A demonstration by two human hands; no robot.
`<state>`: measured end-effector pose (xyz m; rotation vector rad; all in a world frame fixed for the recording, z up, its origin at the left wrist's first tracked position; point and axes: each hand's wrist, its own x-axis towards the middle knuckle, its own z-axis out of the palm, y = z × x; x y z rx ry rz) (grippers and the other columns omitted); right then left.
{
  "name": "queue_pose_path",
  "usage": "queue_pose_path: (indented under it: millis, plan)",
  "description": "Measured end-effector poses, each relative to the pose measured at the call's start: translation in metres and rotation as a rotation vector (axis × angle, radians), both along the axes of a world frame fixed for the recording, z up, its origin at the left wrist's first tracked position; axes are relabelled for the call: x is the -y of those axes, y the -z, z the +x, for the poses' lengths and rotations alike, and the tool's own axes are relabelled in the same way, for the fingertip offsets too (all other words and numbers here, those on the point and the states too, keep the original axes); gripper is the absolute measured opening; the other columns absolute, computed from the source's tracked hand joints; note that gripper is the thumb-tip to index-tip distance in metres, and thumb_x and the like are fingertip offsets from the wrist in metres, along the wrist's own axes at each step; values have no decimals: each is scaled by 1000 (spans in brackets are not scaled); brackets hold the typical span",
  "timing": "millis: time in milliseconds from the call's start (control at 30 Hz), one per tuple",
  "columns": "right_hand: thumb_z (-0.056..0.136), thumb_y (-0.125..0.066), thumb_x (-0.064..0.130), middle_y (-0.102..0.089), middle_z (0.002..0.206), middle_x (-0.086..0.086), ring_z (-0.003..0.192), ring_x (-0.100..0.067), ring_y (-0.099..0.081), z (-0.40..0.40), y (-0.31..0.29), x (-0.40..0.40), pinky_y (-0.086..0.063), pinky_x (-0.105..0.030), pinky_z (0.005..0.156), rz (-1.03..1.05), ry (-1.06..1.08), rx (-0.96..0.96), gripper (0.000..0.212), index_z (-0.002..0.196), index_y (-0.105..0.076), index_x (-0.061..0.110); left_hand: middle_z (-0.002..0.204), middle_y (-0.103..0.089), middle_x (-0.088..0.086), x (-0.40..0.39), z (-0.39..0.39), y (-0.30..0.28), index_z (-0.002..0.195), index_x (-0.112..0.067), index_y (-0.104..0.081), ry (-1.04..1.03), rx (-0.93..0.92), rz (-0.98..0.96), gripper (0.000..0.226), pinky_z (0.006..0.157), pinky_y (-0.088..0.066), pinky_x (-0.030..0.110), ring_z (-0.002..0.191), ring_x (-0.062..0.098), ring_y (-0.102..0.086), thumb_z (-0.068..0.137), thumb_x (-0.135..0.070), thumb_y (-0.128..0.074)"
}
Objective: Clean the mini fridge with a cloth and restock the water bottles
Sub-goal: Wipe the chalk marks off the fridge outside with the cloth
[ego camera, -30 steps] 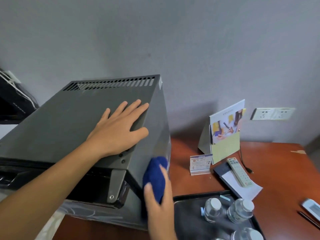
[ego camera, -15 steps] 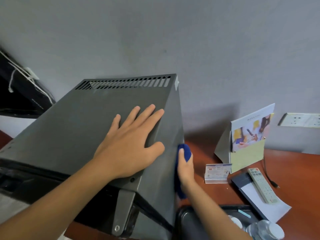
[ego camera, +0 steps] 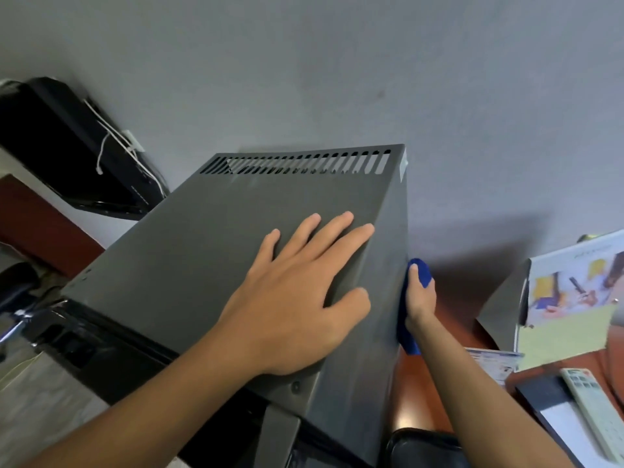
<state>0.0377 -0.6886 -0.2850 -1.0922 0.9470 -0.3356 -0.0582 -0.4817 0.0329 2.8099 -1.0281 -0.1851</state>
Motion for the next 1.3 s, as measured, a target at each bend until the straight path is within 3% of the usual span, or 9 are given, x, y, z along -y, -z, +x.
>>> queue_pose_path:
  millis: [200, 433, 533, 600, 667, 733, 800, 933, 1300]
  plan:
    - [91, -54, 66, -64, 132, 17, 124, -13, -59, -44, -116, -36, -43, -44, 112, -291, -19, 286, 46, 134, -52, 50, 165, 6, -34, 3, -3, 1, 157, -54, -5, -30, -10, -10, 68, 127, 3, 49, 153, -3, 13, 91, -70, -13]
    - [88, -66, 43, -51, 148, 17, 141, -7, -43, -190, -155, -153, -31, -32, 119, -428, -39, 700, 63, 144, -51, 19, 164, 6, -35, 2, -6, 1, 156, -56, -5, -55, -15, 3, 78, 127, 3, 46, 153, -4, 11, 81, -75, -4]
    - [64, -76, 69, -62, 128, -3, 120, -33, -52, -233, -139, -205, -27, -59, 106, -357, 23, 510, 86, 125, -64, 9, 163, 6, -36, 2, -7, 2, 156, -56, -4, -52, -6, 3, 78, 127, 2, 46, 153, -5, 11, 80, -75, -3]
    - [59, -67, 79, -67, 118, 0, 110, -37, -58, -237, -138, -200, -35, -51, 97, -273, 120, 471, 82, 116, -67, 21, 163, 7, -37, 2, -8, 2, 156, -56, -4, -47, -4, -3, 77, 128, 3, 45, 152, -5, 11, 82, -75, -4]
    - [84, -62, 58, -58, 106, 3, 101, -25, -57, -227, -129, -181, -40, -39, 90, -426, -105, 551, 48, 104, -61, 15, 163, 6, -37, 2, -8, 2, 156, -56, -5, -39, 0, -11, 77, 128, 3, 45, 152, -6, 11, 82, -75, -6]
    - [94, -51, 49, -58, 119, -3, 117, -15, -54, -211, -99, -161, -39, -37, 101, -443, -116, 556, 49, 115, -60, 5, 163, 5, -37, 2, -8, 2, 157, -55, -6, -33, 8, -17, 76, 128, 2, 44, 152, -7, 11, 83, -75, -8]
    - [91, -54, 52, -52, 145, 16, 139, -4, -44, -183, -75, -145, -31, -30, 116, -296, -1, 439, 59, 141, -53, 21, 163, 5, -38, 2, -9, 3, 157, -55, -6, -29, 14, -24, 76, 128, 2, 44, 151, -8, 12, 84, -75, -9]
    - [87, -53, 67, -55, 144, 16, 135, -6, -50, -118, -7, -95, -35, -40, 119, -150, 10, 197, 51, 134, -47, 49, 162, 5, -39, 3, -9, 2, 156, -55, -6, -21, 13, -36, 72, 128, 2, 45, 150, -9, 13, 87, -73, -11]
    - [97, -52, 57, -55, 139, 4, 126, -19, -54, -23, 63, -11, -42, -40, 113, 99, -128, 17, 63, 149, -37, 24, 160, 3, -42, 3, -2, 0, 154, -59, -7, -19, 11, -55, 66, 127, -1, 42, 148, -14, 12, 89, -70, -15]
